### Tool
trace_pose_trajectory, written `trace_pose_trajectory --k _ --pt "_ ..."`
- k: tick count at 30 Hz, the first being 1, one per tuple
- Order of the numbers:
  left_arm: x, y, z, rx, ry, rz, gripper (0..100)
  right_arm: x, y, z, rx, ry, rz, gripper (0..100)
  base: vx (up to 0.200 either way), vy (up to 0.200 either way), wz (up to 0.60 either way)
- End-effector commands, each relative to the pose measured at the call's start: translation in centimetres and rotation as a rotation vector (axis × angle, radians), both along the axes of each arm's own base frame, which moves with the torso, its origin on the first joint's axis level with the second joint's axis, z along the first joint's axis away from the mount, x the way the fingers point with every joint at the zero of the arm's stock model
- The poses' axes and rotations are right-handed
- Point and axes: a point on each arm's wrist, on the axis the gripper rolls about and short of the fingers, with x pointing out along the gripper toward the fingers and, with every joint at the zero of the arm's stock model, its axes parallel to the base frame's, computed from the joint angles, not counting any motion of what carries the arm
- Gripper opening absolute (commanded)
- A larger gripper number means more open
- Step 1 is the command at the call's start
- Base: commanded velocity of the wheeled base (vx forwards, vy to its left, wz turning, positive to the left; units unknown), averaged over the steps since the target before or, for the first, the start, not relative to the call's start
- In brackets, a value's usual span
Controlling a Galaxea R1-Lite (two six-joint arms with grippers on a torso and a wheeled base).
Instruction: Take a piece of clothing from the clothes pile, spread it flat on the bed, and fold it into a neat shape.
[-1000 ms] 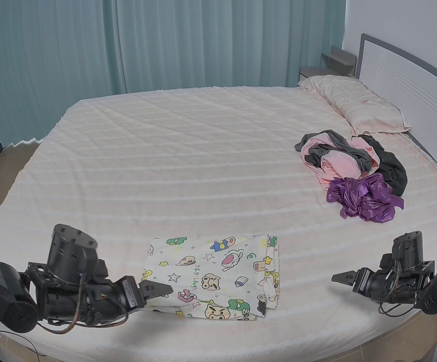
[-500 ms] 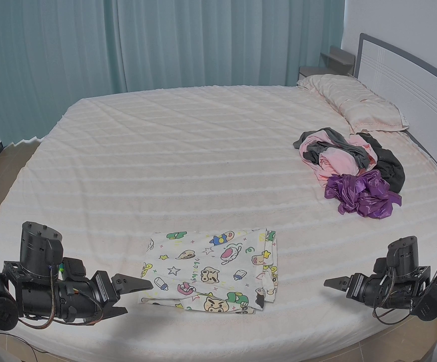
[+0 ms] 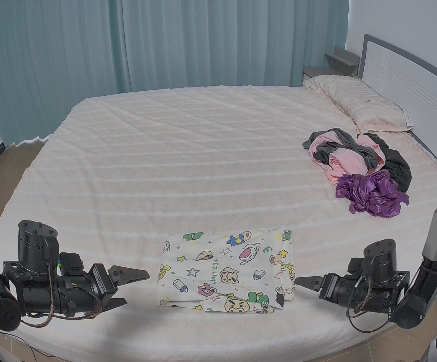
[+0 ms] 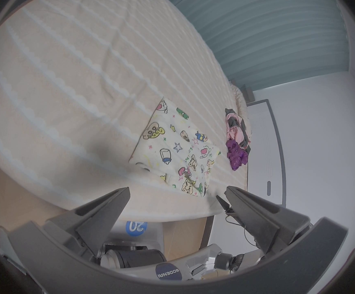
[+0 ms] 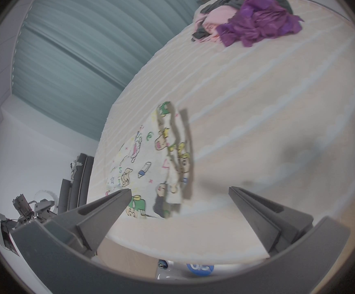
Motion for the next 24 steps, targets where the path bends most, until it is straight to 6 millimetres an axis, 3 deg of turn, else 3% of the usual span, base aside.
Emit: trace_pose_trajectory --k 1,6,24 --pt "0.3 -0.1 -2.0 0.018 0.044 0.006 100 1.8 2.7 -1.9 0.008 0.015 0.071 100 0.0 0.0 0.0" --pt "0.6 -0.1 -2.1 0.013 0.025 0.015 100 1.4 3.7 -3.0 0.024 0.065 0.122 100 0.0 0.0 0.0" --pt "2.8 -0.7 -2.9 0.012 0.075 0.093 100 0.9 4.7 -2.7 0.041 0.024 0.162 100 0.0 0.0 0.0"
